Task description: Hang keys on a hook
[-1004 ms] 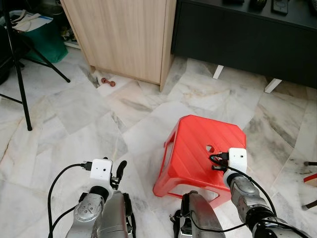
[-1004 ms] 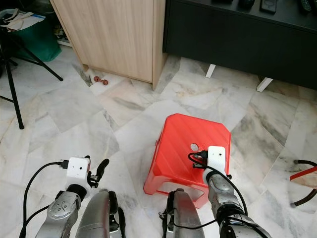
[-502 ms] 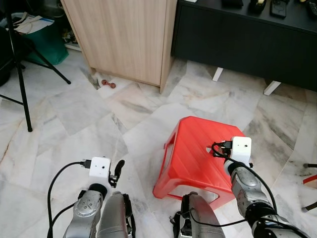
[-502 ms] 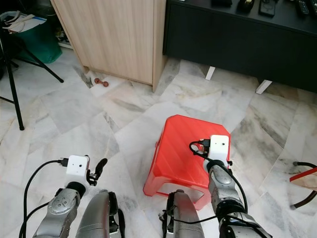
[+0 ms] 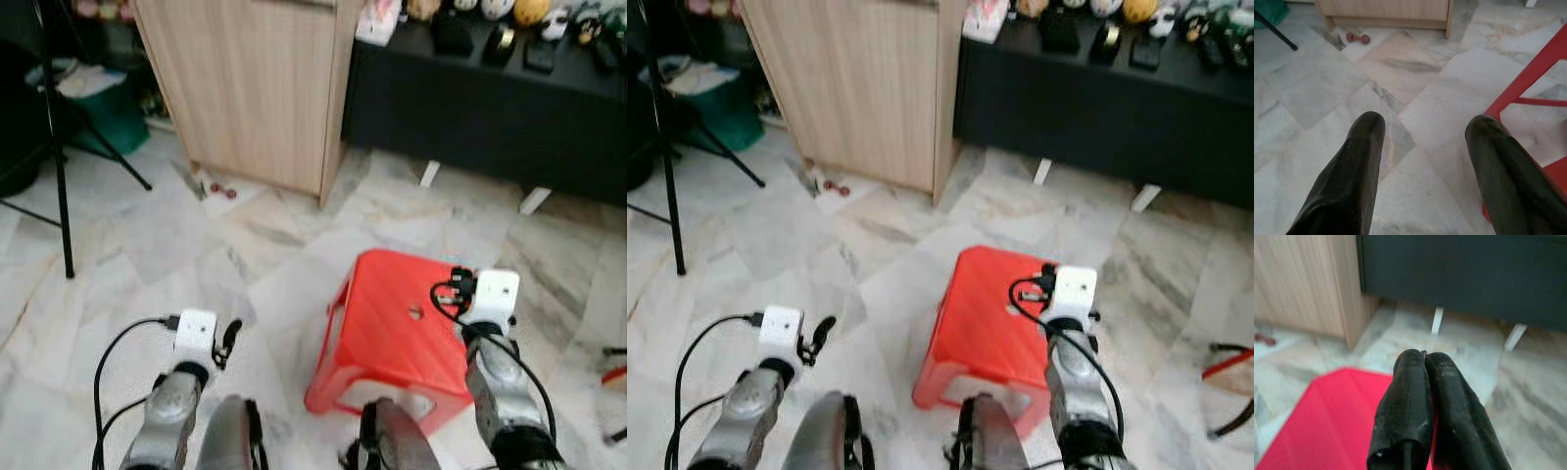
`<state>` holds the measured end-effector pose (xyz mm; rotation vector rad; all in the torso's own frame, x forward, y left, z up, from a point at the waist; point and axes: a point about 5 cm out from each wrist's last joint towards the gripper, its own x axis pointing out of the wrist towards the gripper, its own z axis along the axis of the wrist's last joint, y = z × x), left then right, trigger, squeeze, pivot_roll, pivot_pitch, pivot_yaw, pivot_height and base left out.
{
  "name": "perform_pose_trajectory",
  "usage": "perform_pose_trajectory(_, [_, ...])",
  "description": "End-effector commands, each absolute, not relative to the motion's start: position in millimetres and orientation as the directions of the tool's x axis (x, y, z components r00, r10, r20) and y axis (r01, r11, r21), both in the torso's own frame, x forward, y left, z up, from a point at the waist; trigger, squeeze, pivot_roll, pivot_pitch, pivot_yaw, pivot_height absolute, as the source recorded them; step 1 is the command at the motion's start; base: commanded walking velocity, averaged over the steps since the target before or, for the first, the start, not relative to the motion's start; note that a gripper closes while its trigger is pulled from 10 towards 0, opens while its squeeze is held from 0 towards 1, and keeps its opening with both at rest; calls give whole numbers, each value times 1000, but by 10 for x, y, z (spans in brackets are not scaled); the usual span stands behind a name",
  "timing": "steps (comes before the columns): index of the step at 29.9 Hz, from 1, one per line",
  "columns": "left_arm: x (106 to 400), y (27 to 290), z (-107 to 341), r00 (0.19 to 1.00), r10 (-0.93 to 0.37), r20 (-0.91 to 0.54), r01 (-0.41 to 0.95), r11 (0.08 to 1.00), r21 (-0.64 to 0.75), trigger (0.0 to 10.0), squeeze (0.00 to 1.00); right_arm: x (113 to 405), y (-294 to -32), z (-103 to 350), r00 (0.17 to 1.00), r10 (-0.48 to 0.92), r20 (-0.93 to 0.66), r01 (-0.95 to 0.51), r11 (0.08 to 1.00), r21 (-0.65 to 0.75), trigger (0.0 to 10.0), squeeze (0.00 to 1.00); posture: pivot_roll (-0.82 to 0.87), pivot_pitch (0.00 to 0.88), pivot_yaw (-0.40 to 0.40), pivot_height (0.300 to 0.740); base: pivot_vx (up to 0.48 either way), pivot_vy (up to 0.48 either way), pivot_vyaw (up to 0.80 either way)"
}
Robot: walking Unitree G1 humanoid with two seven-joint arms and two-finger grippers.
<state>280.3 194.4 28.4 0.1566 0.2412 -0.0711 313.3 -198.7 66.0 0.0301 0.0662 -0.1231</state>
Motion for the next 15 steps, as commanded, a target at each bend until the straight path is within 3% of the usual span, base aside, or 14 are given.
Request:
perform_pose_trajectory(1, [2727, 1970, 151, 954, -36, -297, 85, 984, 155, 10000, 0, 3104, -1994, 636, 988, -135, -82, 137, 990, 27, 10000, 0, 35, 64, -64, 629, 0, 0, 0])
perform_pose_trajectory(9, [2334, 2143, -326, 854, 33, -519, 55, 987, 154, 10000, 0, 3049, -1919, 587, 982, -163, -100, 172, 981, 89, 10000, 0, 37, 1, -48, 629, 0, 0, 0])
perform_pose_trajectory(11, [2121, 2208, -501, 792, 58, -608, 51, 986, 162, 10000, 0, 3042, -1934, 581, 978, -184, -102, 195, 975, 108, 10000, 0, 31, 0, -42, 629, 0, 0, 0])
perform_pose_trajectory(15, [2027, 2225, -572, 762, 68, -644, 50, 985, 164, 10000, 0, 3051, -1933, 598, 980, -174, -93, 185, 974, 131, 10000, 0, 23, 0, -32, 629, 0, 0, 0])
